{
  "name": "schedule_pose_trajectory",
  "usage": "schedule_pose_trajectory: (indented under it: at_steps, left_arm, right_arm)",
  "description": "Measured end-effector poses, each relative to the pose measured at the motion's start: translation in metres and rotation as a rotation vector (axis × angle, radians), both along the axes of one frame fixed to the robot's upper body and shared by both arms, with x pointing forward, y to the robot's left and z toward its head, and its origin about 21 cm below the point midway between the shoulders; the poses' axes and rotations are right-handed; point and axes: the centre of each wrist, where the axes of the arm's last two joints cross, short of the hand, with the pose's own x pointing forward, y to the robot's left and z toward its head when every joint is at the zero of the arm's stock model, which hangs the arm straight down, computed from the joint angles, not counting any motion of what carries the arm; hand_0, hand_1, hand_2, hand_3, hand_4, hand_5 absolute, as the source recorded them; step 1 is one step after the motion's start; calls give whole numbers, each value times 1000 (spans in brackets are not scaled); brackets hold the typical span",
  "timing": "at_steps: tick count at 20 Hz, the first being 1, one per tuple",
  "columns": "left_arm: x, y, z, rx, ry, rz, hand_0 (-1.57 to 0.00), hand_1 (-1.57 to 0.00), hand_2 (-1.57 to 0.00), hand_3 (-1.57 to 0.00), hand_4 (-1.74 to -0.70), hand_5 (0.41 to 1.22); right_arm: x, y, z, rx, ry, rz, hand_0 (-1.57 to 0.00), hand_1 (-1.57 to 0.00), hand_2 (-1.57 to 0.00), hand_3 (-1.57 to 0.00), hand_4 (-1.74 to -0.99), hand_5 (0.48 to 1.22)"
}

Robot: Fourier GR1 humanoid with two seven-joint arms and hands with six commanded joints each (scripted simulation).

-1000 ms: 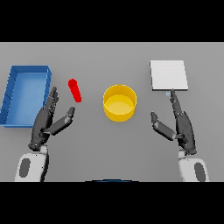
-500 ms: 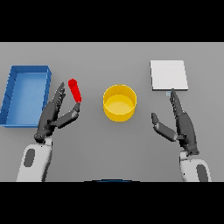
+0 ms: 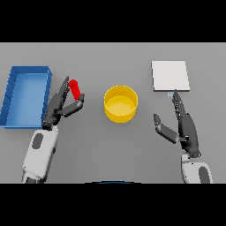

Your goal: Pick up the red beaker and tilt it to pour out 1 green nut into yellow bowl. Pick up the yellow bowl and place it on the metallic measuring scale.

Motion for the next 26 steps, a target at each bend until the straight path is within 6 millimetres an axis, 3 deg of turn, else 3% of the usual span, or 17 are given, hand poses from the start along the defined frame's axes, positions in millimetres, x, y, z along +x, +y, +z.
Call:
schedule_pose_trajectory:
  at_steps: [2,8,14,15,16,18,20,23,26]
  left_arm:
    - [7,0,-5,-6,2,0,1,1,1,1,-1323,712]
    - [31,-10,3,8,-20,-24,1,1,1,1,-1313,706]
    - [43,-15,-1,-12,-33,-42,1,1,-30,-3,-1389,752]
    - [47,-15,2,-18,-46,-30,-81,-84,-122,-75,-1416,770]
    - [46,-20,0,-31,-42,-28,-253,-276,-307,-220,-1444,795]
    - [49,-25,-2,-48,-16,15,-681,-701,-715,-706,-1441,949]
    - [50,-26,-4,-3,-31,44,-1001,-1014,-1023,-1018,-1440,1047]
    - [51,-32,-7,-4,-67,29,-1279,-1286,-1290,-1288,-1447,1132]
    - [51,-33,-7,-10,-102,42,-1422,-1425,-1427,-1426,-1591,1123]
  right_arm:
    - [6,-5,0,-5,37,-15,1,1,1,1,-1338,688]
    - [7,-1,-1,10,14,4,1,1,1,1,-1324,683]
    - [4,-1,-3,-1,14,4,1,1,1,1,-1295,683]
    - [4,-2,-2,-6,13,-6,1,1,1,1,-1291,684]
    - [5,-3,-1,-14,11,-12,1,1,1,1,-1289,684]
    - [6,-4,1,-15,12,-9,1,1,1,1,-1285,683]
    - [7,-7,-1,-16,27,-8,1,1,1,1,-1287,684]
    - [6,-1,-4,-7,27,-3,1,1,1,1,-1293,682]
    - [12,-2,0,1,25,8,1,1,1,1,-1296,682]
